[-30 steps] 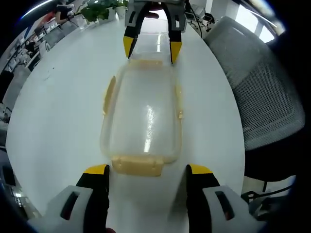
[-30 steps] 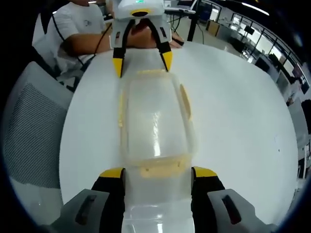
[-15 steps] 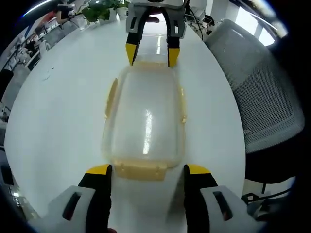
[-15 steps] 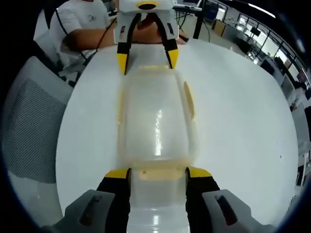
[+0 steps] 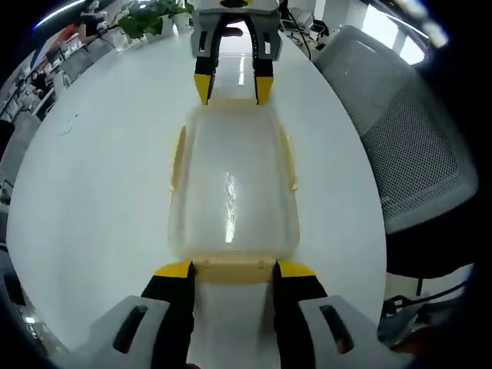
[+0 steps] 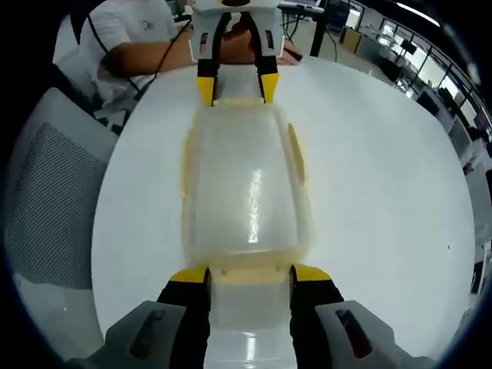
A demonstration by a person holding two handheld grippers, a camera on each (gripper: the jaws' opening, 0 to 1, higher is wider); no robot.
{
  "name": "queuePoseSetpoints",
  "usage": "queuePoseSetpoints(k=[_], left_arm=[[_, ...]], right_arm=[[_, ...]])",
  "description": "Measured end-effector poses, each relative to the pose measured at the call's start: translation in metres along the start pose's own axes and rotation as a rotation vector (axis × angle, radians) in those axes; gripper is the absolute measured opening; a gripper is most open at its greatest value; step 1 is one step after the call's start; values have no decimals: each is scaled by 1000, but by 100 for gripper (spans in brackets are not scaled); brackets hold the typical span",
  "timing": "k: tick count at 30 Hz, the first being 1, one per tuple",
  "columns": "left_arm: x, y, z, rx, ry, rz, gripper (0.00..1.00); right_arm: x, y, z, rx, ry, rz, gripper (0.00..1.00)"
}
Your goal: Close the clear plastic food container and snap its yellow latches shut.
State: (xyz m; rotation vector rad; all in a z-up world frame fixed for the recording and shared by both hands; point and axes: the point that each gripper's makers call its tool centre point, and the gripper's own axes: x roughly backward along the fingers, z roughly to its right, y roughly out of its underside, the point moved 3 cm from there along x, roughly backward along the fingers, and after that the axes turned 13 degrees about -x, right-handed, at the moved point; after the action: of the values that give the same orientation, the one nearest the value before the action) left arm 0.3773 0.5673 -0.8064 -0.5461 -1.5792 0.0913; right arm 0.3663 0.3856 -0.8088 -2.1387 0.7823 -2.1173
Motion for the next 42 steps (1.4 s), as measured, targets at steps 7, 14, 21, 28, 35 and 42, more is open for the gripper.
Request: queuePoseSetpoints(k=[7,14,21,28,35,42], left_arm=[[0,0,0,9,-3,-1,39],[-2,-2,-1,0,12,-49,39],[-1,-3,-1,-2,22,-92,40],[0,-2,0,0,14,-57,40],[0,-2,-1,-2,17,-73,40],[-1,-2,0,-10,13,-61,40]], right_arm=[[-1,1,-1,1,0,-23,39],[-2,-1,-1,10,-1,-59,39],[-2,-1,-2,47,-15,-59,40],[-2,-2,-1,49,-12,-73,41],[-4,-3,-1,47,2,-113,41],[-3,0,-2,42,-9,-46,40]])
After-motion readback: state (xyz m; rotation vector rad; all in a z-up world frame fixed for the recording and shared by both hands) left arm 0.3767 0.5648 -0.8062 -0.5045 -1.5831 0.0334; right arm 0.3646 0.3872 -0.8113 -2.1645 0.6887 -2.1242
